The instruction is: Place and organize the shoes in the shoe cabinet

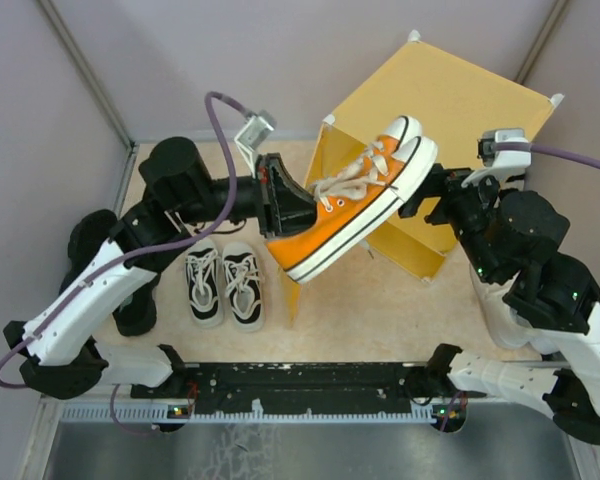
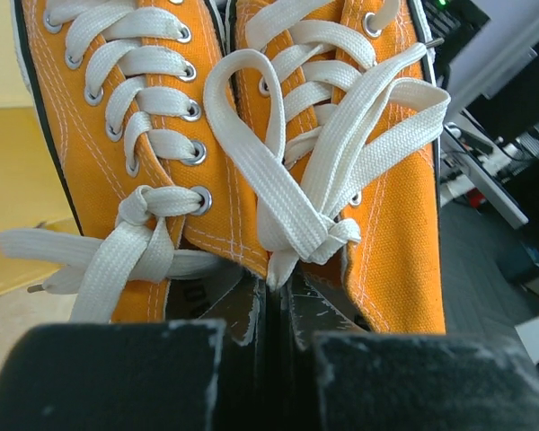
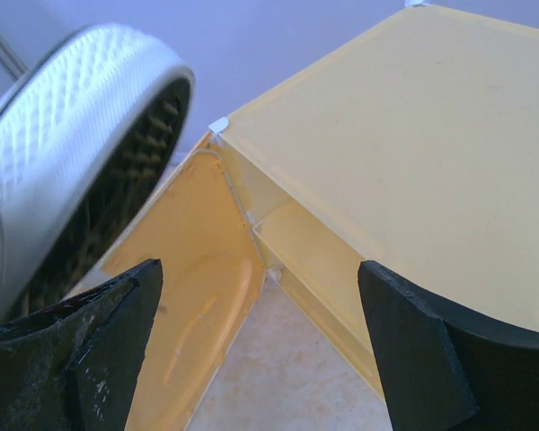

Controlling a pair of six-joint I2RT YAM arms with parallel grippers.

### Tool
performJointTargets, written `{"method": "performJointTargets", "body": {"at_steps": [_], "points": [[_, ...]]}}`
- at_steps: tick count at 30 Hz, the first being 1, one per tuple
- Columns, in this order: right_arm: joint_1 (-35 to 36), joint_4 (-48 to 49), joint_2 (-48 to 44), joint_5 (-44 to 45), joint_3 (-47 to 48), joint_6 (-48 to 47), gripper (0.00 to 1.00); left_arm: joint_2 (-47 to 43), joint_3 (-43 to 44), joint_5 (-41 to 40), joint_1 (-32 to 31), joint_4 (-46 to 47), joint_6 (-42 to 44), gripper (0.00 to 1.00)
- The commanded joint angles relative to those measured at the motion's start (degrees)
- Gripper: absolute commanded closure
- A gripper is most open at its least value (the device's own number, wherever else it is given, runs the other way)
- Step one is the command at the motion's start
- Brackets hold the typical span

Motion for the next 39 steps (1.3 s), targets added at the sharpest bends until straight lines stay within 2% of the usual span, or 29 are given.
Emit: {"method": "performJointTargets", "body": {"at_steps": [1, 6, 13, 19, 31, 32, 33, 35, 38, 39], "points": [[0.4, -0.2, -1.3, 2.3, 3.0, -0.7, 0.11, -1.4, -1.9, -8.0, -6.1, 11.6, 1.7, 1.00], [0.4, -1.3, -3.4, 4.3, 3.3, -1.3, 0.11, -2.7, -8.7, -18.2, -11.0, 11.2, 3.7, 1.00], [0.4, -4.3, -4.2, 6.2, 6.4, -2.4, 0.11, -4.4, -14.7, -26.5, -13.4, 9.6, 4.3, 1.00], [0.4, -5.4, -3.1, 5.8, 6.9, -2.8, 0.11, -5.6, -15.6, -34.4, -14.7, 4.2, 6.0, 1.00], [0.4, -3.6, -2.7, 3.2, 4.0, -3.0, 0.11, -2.8, -12.1, -40.1, -17.4, -4.9, 6.7, 1.00], [0.4, -3.6, -2.7, 3.0, 3.9, -3.0, 0.11, -2.5, -12.0, -40.0, -17.4, -5.2, 6.9, 0.98], [0.4, -3.6, -2.6, 2.8, 3.8, -3.1, 0.11, -2.3, -11.8, -39.5, -17.5, -5.3, 7.0, 0.88], [0.4, -3.6, -2.4, 2.5, 3.7, -3.2, 0.11, -1.9, -11.5, -38.6, -17.7, -5.0, 7.5, 0.54], [0.4, -3.6, -2.0, 2.1, 3.7, -3.3, 0.11, -1.2, -10.7, -37.4, -17.9, -4.6, 8.3, 0.30], [0.4, -3.8, -1.9, 2.0, 3.7, -3.3, 0.11, -0.9, -10.5, -36.7, -17.9, -4.4, 8.5, 0.25]]}}
